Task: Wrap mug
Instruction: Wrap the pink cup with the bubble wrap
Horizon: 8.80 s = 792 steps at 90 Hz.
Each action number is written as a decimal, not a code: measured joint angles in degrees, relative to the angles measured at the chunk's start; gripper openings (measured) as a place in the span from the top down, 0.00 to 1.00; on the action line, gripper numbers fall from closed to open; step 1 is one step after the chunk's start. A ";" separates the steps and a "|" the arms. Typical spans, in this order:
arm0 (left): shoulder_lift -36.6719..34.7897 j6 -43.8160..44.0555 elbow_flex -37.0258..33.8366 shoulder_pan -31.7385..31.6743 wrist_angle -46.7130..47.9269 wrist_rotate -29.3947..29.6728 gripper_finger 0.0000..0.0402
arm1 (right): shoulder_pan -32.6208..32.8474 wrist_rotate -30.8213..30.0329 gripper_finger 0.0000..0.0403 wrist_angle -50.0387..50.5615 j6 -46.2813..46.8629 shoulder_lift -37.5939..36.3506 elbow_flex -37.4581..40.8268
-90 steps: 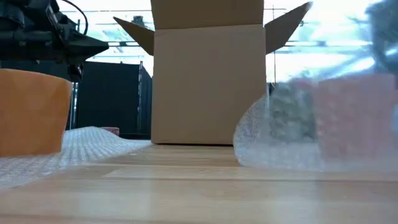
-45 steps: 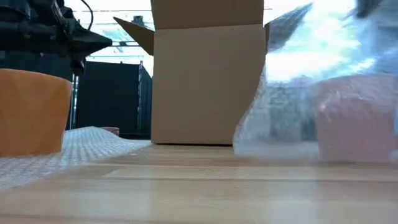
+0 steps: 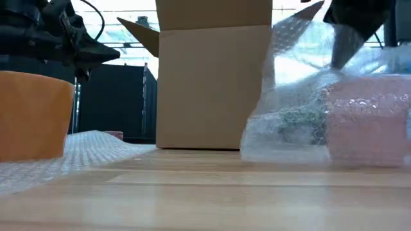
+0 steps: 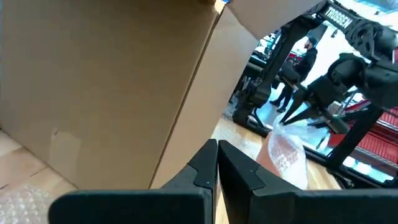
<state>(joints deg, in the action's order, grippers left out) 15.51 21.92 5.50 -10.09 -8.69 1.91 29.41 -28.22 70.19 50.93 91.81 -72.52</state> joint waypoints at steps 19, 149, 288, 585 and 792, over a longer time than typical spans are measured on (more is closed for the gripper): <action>0.02 0.05 0.01 0.11 0.07 -0.15 1.00 | -0.55 -2.59 1.00 -3.15 1.42 0.02 4.58; 0.02 -0.30 0.04 0.11 0.18 0.42 1.00 | -3.98 2.74 1.00 14.60 -5.38 -10.00 -9.55; 0.02 0.03 0.04 0.11 0.24 0.53 1.00 | -4.05 17.84 0.81 -0.69 -10.63 -11.87 -0.76; 0.28 -0.31 0.02 0.09 2.15 0.42 1.00 | -9.53 18.92 0.35 -0.28 -3.72 -5.46 7.27; 0.28 -0.34 0.00 0.09 2.32 0.25 1.00 | -11.62 16.27 0.82 -2.17 -8.55 -5.89 5.36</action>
<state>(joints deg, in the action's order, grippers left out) 15.79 21.58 5.50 -10.00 -6.37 2.15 17.79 -11.95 68.02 42.38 85.92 -67.16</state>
